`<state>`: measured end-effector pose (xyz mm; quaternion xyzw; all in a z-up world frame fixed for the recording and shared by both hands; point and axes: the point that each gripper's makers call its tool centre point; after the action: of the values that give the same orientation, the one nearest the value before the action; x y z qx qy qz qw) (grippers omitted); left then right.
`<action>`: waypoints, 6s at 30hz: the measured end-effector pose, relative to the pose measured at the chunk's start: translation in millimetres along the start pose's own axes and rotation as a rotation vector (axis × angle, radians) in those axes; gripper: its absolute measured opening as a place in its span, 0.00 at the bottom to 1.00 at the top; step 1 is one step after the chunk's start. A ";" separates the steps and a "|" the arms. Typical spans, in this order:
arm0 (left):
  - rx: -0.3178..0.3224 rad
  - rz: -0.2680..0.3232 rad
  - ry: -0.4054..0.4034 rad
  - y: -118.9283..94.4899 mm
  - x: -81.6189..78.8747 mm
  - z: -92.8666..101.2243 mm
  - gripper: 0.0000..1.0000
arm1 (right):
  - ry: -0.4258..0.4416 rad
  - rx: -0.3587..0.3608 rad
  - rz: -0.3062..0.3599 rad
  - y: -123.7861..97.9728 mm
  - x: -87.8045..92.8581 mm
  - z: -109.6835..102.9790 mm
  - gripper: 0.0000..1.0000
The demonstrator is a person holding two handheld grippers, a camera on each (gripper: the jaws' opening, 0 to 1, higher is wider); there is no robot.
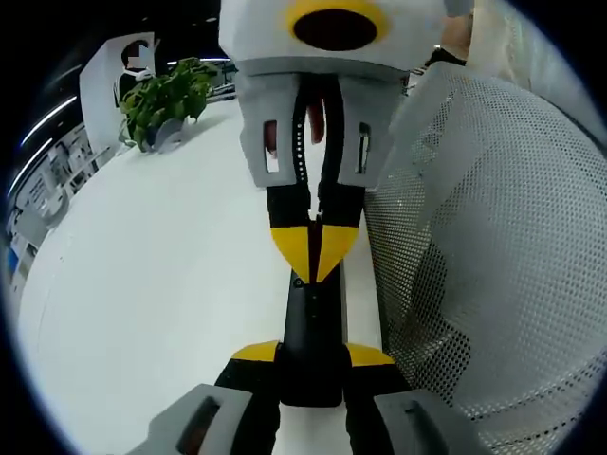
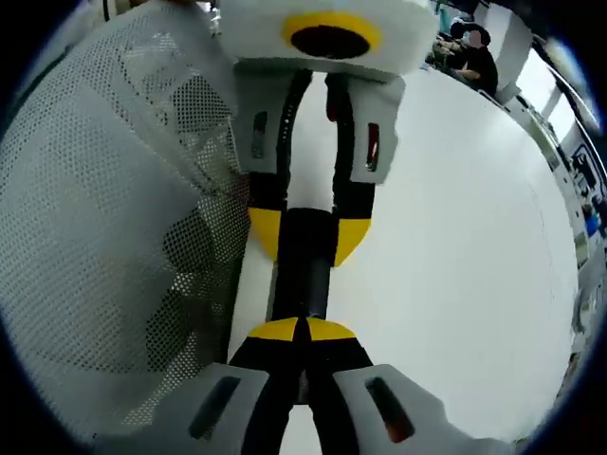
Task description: Press the specified remote control buttons in sequence, fully releasing each button before pressing the next.
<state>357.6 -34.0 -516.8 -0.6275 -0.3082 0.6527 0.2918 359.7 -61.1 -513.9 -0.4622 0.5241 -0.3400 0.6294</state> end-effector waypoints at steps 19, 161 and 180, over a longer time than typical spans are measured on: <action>0.004 0.020 0.004 0.2 1.6 0.0 0.24 | -0.249 0.045 -0.069 -2.3 -1.6 -2.5 0.00; 0.028 0.092 -0.056 1.2 -3.0 0.9 0.24 | -0.178 0.054 -0.038 6.2 -18.2 0.9 0.00; 0.029 0.096 -0.049 1.5 -2.4 1.0 0.24 | 0.212 0.110 0.160 2.6 -17.2 5.3 0.00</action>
<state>356.8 -36.9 -516.4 -0.6210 -0.2754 0.6856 0.2619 360.9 -43.3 -510.3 -0.3453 0.6035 -0.3640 0.6197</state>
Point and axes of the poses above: the point that each gripper's makers call its tool centre point, and the gripper's own axes: y roughly forward along the fingers, z roughly to its right, x roughly out of its underside, and after that the axes turned 1 degree about y, right-handed
